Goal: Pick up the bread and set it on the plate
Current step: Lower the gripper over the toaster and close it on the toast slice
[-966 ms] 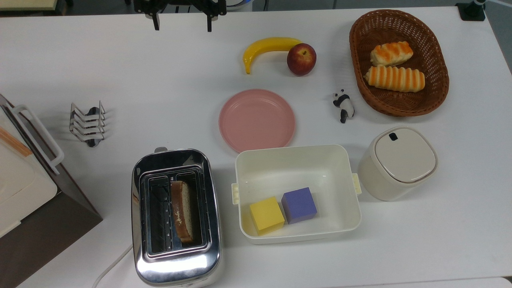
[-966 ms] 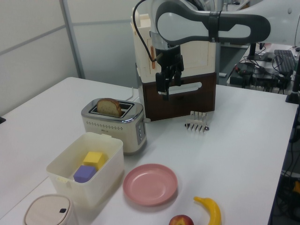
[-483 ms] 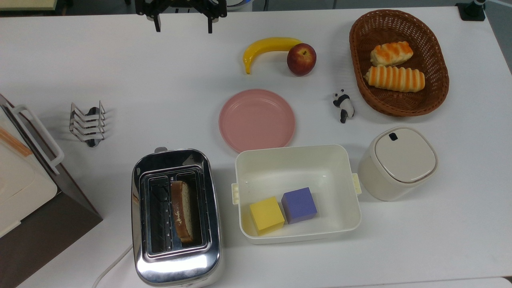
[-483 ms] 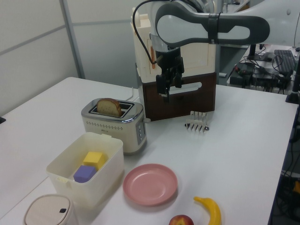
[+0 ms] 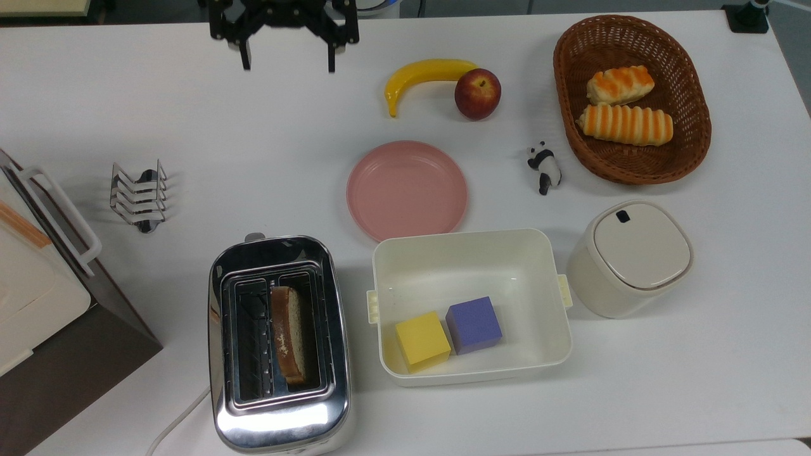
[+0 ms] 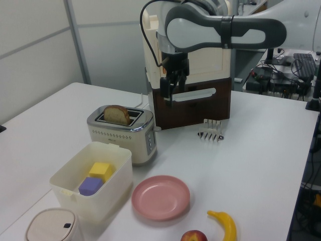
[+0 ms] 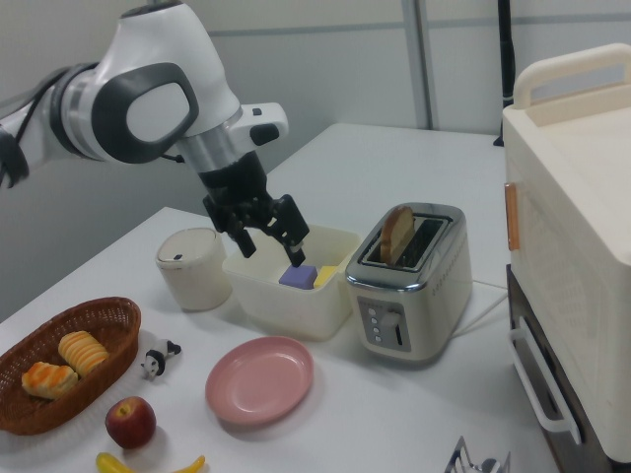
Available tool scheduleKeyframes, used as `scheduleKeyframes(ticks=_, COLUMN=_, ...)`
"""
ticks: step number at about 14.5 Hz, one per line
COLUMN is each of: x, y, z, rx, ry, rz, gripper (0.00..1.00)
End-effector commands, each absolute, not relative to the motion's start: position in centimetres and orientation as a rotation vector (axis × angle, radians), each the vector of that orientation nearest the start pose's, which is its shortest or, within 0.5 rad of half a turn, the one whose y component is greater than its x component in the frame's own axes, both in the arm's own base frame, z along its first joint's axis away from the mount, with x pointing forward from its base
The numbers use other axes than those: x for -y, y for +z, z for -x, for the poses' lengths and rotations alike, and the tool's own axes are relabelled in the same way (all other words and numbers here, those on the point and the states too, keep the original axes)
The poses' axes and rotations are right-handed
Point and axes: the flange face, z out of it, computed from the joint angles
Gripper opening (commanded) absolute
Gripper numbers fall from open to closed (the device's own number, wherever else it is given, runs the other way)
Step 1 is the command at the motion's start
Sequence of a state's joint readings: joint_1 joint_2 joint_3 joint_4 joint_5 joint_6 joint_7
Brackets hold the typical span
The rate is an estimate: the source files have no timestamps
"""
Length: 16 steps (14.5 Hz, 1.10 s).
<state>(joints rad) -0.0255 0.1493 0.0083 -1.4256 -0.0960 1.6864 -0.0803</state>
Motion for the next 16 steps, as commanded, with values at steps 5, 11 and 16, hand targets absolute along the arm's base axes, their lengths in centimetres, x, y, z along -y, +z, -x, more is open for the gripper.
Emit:
scheduleKeyframes(ticks=5, x=1.8, y=55.4, z=-68.2, rx=0.13, ry=-0.478, rz=3.202, gripper=1.0)
scheduleKeyframes(ticks=11, x=2.2, y=50.6, z=-73.7, rx=0.087, ry=-0.887, rz=3.081, gripper=1.0)
scheduleKeyframes(ticks=16, x=2.4, y=47.8, z=-75.5, rx=0.053, ry=-1.061, rz=2.998, gripper=0.89)
